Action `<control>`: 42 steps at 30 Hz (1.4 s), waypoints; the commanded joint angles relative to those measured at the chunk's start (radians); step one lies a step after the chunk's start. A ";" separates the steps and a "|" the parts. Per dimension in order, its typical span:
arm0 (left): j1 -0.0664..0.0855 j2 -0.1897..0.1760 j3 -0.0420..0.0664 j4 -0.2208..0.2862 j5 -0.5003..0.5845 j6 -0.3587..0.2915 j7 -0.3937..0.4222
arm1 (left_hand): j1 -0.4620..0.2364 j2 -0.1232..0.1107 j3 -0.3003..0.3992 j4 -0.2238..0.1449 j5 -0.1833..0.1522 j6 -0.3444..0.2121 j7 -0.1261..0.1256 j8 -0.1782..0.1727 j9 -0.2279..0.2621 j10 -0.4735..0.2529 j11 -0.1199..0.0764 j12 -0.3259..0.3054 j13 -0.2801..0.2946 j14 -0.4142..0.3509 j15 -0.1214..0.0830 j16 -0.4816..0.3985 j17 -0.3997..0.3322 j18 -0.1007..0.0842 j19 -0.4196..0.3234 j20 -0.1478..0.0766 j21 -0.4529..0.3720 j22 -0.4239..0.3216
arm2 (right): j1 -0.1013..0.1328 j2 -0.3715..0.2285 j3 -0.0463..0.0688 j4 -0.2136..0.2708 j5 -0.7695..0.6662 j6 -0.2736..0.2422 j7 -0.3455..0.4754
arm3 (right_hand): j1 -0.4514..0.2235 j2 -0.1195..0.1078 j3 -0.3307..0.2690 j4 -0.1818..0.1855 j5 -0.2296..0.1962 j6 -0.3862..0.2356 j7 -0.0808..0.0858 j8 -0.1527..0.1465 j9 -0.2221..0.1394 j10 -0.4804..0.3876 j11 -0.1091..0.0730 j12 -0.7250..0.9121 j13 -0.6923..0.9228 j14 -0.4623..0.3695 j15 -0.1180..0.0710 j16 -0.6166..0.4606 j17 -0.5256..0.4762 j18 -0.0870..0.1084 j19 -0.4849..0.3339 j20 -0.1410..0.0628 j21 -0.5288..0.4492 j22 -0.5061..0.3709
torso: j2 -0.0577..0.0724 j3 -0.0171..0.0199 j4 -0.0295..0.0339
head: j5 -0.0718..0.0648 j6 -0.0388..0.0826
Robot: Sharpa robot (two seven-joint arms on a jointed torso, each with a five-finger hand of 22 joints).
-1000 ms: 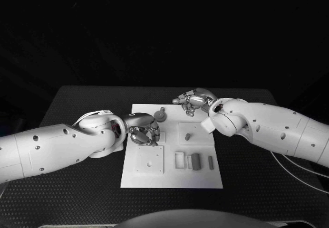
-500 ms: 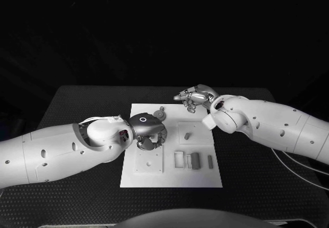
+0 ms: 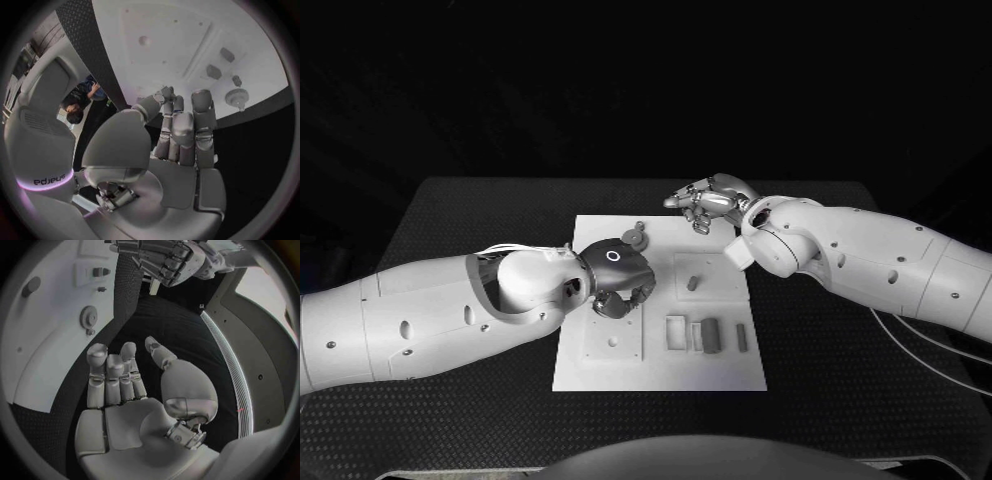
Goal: Assemble the parts on the task board
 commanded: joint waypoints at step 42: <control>-0.034 0.048 0.000 -0.047 -0.020 0.121 -0.023 | 0.001 0.004 0.011 0.001 0.004 0.006 0.001 -0.002 0.002 0.107 -0.021 0.004 0.008 -0.020 -0.024 0.008 -0.009 0.058 0.004 0.000 -0.001 0.016 | 0.001 0.005 0.000 -0.004 -0.013 0.057 0.016 | -0.006 0.006 -0.001 -0.002 -0.001 -0.004 0.010 -0.001 -0.003 0.000 -0.005 -0.001 0.000 0.004 -0.005 -0.004 0.001 0.080 0.002 -0.005 0.001 0.002 | 0.000 -0.0008 0.0007 | -0.016 -0.020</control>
